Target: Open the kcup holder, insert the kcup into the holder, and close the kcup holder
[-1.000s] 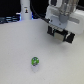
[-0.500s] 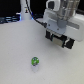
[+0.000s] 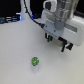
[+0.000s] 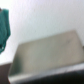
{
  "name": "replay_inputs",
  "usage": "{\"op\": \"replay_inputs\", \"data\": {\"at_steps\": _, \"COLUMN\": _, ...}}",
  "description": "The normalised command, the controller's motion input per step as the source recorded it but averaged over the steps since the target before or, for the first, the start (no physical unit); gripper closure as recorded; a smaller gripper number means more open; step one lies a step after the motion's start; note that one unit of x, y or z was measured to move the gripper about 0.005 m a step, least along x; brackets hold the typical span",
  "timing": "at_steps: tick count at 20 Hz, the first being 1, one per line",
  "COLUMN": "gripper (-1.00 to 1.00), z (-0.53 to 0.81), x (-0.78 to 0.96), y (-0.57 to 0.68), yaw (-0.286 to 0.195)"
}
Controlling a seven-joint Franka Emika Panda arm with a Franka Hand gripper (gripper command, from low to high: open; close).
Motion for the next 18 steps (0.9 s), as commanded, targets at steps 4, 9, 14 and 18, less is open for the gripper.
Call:
{"op": "replay_inputs", "data": {"at_steps": 4, "gripper": -1.00, "z": 0.16, "x": 0.39, "y": -0.61, "yaw": -0.203}}
{"op": "replay_inputs", "data": {"at_steps": 9, "gripper": -1.00, "z": 0.06, "x": 0.37, "y": -0.57, "yaw": -0.221}}
{"op": "replay_inputs", "data": {"at_steps": 14, "gripper": -1.00, "z": 0.02, "x": 0.40, "y": -0.45, "yaw": -0.247}}
{"op": "replay_inputs", "data": {"at_steps": 18, "gripper": -1.00, "z": 0.00, "x": 0.48, "y": -0.32, "yaw": -0.248}}
